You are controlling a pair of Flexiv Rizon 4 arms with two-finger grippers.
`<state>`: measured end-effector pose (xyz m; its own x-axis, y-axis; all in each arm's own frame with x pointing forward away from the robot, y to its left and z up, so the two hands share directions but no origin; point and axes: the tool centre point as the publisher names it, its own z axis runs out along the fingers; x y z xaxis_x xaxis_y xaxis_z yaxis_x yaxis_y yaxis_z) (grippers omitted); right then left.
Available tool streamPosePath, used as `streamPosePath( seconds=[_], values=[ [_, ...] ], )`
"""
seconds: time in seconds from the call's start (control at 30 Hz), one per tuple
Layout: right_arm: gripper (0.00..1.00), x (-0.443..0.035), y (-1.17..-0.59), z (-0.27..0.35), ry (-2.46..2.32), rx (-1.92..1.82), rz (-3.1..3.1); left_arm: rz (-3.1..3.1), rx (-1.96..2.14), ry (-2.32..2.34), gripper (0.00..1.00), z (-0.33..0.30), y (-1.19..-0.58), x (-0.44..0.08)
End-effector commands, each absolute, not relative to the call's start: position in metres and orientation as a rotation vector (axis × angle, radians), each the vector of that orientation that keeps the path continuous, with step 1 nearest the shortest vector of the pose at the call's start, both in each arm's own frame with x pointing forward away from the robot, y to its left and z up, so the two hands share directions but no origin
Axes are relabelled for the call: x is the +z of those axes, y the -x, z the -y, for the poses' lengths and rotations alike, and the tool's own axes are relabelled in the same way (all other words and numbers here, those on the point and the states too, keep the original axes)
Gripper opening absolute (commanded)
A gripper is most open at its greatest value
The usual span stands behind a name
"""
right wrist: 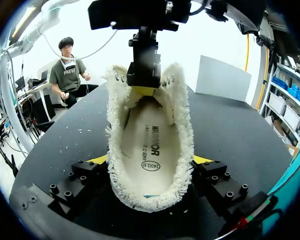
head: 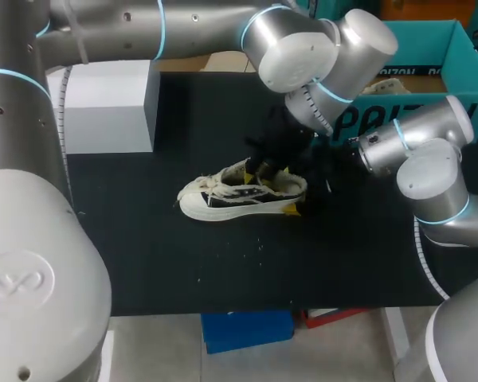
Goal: Take the shoe out of the shoebox, open the shoe tongue, remove and reinsert the insole, then place the shoe into the shoebox
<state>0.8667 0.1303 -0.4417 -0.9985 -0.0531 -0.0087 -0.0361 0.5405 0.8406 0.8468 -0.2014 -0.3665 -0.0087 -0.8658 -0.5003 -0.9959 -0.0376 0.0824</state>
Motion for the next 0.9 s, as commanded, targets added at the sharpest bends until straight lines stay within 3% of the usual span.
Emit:
streamPosePath(
  seconds=[0.03, 0.9],
  values=[
    [0.00, -0.445, -0.868, -0.131, -0.077, -1.494, 2.743, -1.942, 0.614, 1.972, 0.00, 0.202, -0.847, -0.365],
    [0.00, -0.445, -0.868, -0.131, -0.077, -1.494, 2.743, -1.843, 0.475, 1.963, 0.00, 0.182, -0.838, -0.322]
  ],
)
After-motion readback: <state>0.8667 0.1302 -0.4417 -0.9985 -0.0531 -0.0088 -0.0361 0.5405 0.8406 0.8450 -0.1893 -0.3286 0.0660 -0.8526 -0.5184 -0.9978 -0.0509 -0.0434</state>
